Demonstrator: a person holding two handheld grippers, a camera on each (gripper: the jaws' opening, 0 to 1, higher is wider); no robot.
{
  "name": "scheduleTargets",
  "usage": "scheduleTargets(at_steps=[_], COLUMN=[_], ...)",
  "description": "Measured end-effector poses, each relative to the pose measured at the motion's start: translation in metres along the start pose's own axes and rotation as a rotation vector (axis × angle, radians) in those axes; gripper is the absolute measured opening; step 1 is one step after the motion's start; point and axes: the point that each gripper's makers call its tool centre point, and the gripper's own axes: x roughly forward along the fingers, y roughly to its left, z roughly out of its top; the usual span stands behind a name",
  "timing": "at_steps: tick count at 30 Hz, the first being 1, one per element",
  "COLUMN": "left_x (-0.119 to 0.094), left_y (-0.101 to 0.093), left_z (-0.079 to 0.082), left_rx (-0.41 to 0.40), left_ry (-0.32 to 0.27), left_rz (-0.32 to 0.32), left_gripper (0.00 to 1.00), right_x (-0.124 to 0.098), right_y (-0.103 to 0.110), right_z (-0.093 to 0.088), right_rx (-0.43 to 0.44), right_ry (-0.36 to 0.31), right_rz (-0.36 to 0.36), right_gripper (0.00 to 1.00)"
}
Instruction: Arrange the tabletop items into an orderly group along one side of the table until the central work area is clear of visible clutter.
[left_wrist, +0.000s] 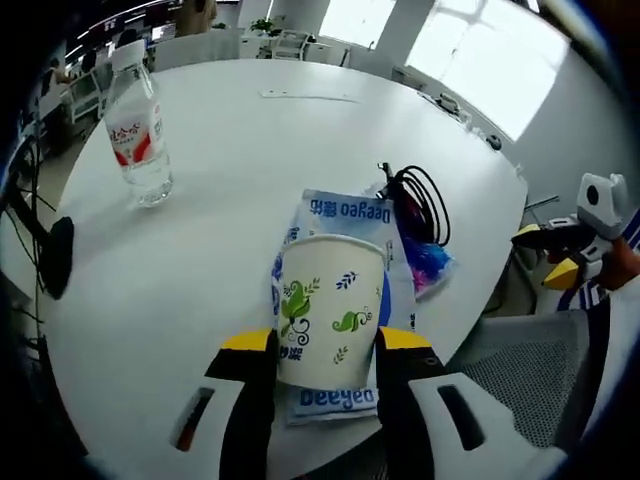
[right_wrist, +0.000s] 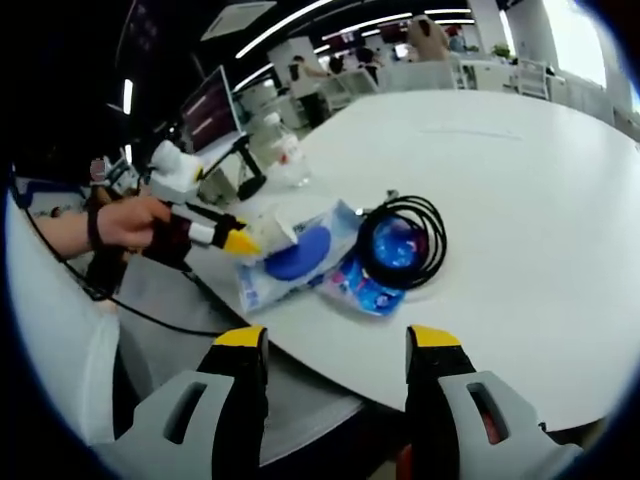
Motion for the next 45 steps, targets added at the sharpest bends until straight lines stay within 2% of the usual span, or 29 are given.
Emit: scheduleTargets(at_steps=[3,10,18,23,27,32,38,45], left_x=[-0.001,-0.001,0.003,0.005,0.003,-0.002,-0.008,-0.009], left_y=[0.000,-0.001,-0.001,0.001,0.001,-0.007,-0.022,-0.051], left_z=[-0.008,-0.012,-0.013,-0.013,-0.013,-0.012,-0.013,-0.017], left_rx=[0.043,0.099,0.117,0.084,0.093,0.114,0.099,0.180], left_ry=[0.026,0.048,0.064,0.055,0.048,0.031,0.009,0.013], left_rz=[0.015,0.034,0.037,0.030,0.040,0.035,0.007,-0.035], left_gripper=[0.38,0.38,0.38,0.37,0.37,0.37,0.37,0.37], right_x=[0.001,0.003,0.003,0.001,0.000,0.003,0.009,0.019], right_y=[0.001,0.004,0.004,0.003,0.002,0.004,0.013,0.028], right_z=[0.000,-0.001,-0.001,-0.004,-0.004,-0.002,0.001,0.008], right_rx=[-0.005,-0.017,-0.015,-0.010,-0.009,-0.016,-0.038,-0.065], right_ry=[0.003,0.014,0.010,0.011,0.008,0.008,0.015,0.018], right_rz=[0.006,0.014,0.011,0.006,0.004,0.010,0.038,0.089], right_gripper=[0.54,0.54,0.54,0.54,0.54,0.54,0.53,0.51])
